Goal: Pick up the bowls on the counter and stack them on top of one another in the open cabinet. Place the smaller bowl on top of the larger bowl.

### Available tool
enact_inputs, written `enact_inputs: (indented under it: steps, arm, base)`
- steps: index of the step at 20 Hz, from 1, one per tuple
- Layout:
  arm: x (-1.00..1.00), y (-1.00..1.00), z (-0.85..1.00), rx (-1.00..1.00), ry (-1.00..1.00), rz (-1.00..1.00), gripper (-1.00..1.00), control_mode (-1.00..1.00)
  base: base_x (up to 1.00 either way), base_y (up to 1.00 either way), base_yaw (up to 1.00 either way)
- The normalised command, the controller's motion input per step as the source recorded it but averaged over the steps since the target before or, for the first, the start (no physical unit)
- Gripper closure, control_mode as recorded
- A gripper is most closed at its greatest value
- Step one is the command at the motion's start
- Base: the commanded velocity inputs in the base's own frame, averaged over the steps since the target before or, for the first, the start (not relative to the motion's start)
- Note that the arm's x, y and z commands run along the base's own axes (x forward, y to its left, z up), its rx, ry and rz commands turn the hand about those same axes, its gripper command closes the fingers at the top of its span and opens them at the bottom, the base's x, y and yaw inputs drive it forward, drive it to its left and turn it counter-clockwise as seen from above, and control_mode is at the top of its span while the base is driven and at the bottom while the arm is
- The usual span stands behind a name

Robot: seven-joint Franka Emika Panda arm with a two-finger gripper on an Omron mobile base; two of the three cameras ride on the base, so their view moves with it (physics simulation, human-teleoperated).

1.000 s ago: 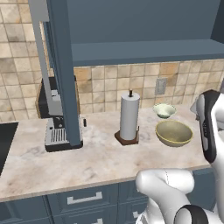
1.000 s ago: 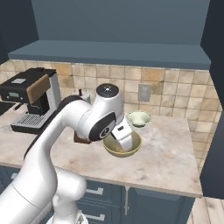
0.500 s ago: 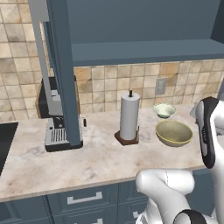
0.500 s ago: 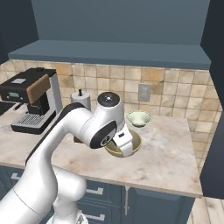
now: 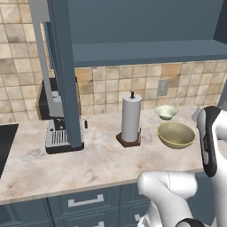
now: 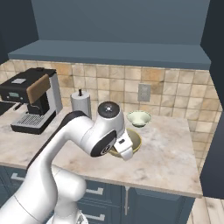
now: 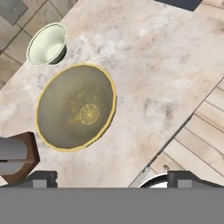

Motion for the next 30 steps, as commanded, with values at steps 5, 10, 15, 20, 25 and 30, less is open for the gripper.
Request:
enact_inputs:
  steps: [5, 10, 15, 20, 25, 30]
  arm:
    - [0.15, 0.0, -0.18, 0.0, -0.04, 0.0, -1.0, -1.0]
    - [0.16, -0.03, -0.18, 0.01, 0.0, 0.0, -1.0, -1.0]
    - [0.15, -0.04, -0.18, 0.01, -0.01, 0.0, -1.0, -1.0]
    - [0.12, -0.03, -0.17, 0.01, -0.06, 0.0, -1.0, -1.0]
    - [0.14, -0.02, -0.19, 0.0, -0.02, 0.0, -1.0, -1.0]
    - [0.2, -0.02, -0.17, 0.01, 0.02, 0.0, -1.0, -1.0]
  base:
    - [0.0, 0.0, 0.0]
    - [0.0, 0.0, 0.0]
    - [0.0, 0.0, 0.0]
    - [0.0, 0.0, 0.0]
    - [0.0, 0.0, 0.0]
    - [0.0, 0.0, 0.0]
